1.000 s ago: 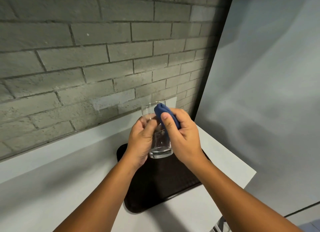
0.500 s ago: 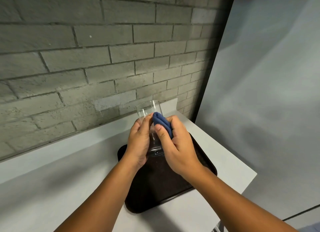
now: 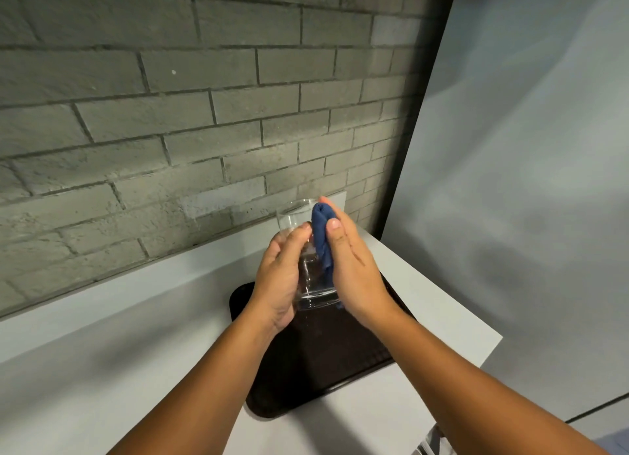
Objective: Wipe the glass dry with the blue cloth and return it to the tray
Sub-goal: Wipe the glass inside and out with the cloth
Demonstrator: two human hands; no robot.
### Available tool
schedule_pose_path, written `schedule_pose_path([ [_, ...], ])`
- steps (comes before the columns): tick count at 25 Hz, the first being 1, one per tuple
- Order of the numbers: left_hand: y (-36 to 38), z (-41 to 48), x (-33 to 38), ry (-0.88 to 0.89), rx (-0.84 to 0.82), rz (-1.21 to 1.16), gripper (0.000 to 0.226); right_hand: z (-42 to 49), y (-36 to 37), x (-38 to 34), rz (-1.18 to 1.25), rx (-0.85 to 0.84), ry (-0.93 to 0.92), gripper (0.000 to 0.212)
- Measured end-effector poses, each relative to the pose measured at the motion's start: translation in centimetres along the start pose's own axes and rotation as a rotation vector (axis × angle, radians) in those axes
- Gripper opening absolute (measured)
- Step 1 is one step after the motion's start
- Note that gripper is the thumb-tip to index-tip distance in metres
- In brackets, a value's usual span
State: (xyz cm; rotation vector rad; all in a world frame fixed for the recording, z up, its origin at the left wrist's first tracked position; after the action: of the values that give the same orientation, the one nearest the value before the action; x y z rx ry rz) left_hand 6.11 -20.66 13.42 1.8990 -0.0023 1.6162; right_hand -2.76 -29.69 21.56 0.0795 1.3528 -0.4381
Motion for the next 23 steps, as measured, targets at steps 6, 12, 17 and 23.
schedule_pose_path([
  [6, 0.0, 0.0, -0.4, 0.016, -0.037, 0.021, 0.040, 0.0, 0.6, 1.5, -0.041, -0.038, 0.059, 0.072],
  [12, 0.0, 0.5, 0.2, 0.044, -0.037, 0.051, 0.037, 0.0, 0.6, 1.2, -0.100, 0.048, -0.080, 0.075],
  [17, 1.1, 0.5, 0.6, 0.038, -0.035, 0.086, 0.045, 1.7, -0.4, 1.9, 0.016, 0.115, 0.038, 0.075],
  [23, 1.1, 0.7, 0.3, 0.012, -0.007, 0.082, 0.057, 1.8, -0.1, 3.7, 0.242, 0.024, 0.192, 0.055],
])
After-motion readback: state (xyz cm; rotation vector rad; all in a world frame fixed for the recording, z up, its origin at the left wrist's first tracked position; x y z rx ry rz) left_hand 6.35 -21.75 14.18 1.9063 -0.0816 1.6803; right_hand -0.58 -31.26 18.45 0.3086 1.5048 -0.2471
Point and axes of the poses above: each hand's wrist, its own z-axis towards the middle knuckle, its own y-axis out of the palm, x = y × z, the point moved 10 cm from there along z, towards the middle knuckle, and after that the axes turned 4 degrees about -x, right-handed, at the moved point
